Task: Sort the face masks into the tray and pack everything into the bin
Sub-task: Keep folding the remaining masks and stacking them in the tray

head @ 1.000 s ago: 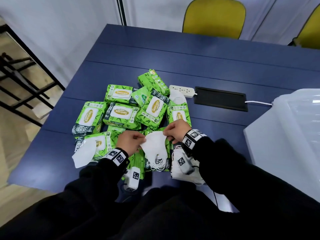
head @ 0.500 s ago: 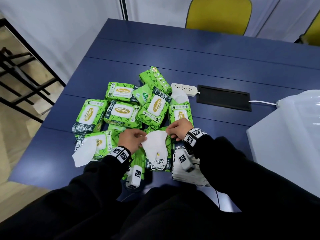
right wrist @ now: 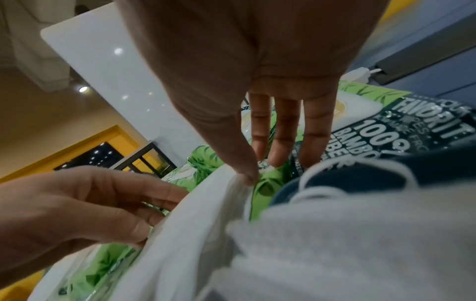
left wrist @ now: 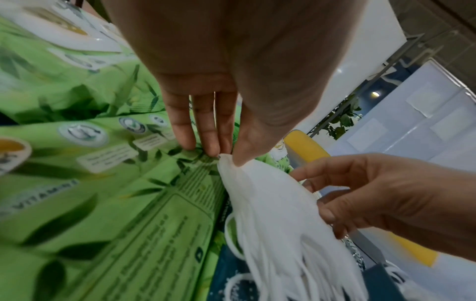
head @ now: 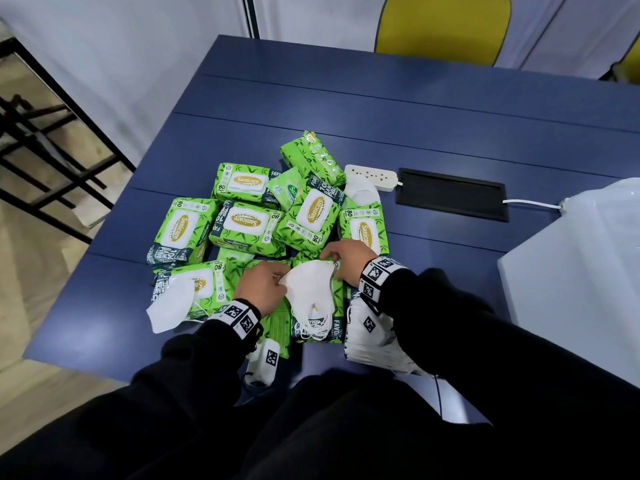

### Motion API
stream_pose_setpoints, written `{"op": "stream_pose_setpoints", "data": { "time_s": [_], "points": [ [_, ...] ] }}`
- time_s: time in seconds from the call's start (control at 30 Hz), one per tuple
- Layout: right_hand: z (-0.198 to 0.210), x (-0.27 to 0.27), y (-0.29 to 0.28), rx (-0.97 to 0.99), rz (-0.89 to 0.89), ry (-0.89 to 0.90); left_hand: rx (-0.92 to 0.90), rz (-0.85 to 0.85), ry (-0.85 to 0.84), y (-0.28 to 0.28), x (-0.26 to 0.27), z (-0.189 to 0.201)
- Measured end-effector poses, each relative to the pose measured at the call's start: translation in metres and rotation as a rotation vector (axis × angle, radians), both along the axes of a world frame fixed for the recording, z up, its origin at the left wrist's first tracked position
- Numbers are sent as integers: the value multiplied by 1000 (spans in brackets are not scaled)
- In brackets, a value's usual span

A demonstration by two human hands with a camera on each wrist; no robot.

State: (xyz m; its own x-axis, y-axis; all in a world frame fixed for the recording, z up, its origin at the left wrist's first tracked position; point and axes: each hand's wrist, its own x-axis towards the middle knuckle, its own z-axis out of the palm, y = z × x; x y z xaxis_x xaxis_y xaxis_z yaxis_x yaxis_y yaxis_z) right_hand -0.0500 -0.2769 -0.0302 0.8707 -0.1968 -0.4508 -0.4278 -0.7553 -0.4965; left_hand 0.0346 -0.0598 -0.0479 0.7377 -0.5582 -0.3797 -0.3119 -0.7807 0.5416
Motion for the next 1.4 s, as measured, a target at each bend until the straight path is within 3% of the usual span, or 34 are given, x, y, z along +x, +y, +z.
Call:
{"op": "stream_pose_setpoints", "data": {
  "time_s": [0.27,0.57,0.8,1.13,1.4],
  "points": [
    [-2,7,2,-22,-60,-4,35,-143,-98,-3,-2,-7],
    [-10,-4,-2,79,-148,-53,-8,-169,-58,-4,0,-5],
    [-11,-7,-5,130,-163,-67,131,-265,-87,-7,-2,-3],
    [-12,-2,-6,171,-230,-16,30,-266,-163,-8,2,0],
    [-14,-2,-3,206,-271,-7,-35,-237,11,-7,3,1]
  ]
}}
